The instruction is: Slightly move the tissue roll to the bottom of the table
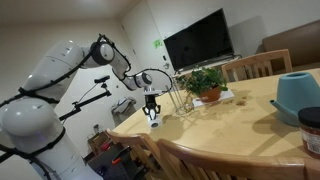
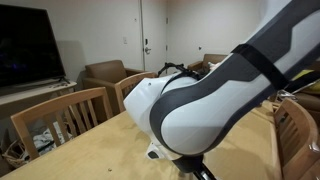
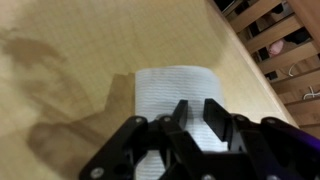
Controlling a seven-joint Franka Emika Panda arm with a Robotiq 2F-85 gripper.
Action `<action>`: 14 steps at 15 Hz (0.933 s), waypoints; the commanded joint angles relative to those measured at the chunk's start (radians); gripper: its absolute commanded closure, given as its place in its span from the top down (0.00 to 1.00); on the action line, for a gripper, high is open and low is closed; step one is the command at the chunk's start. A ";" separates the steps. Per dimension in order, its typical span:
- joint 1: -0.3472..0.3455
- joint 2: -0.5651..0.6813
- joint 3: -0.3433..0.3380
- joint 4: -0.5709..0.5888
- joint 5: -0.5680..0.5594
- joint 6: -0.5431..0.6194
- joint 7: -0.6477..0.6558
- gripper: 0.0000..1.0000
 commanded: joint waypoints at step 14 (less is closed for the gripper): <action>0.019 -0.082 0.007 -0.106 -0.005 0.051 0.178 1.00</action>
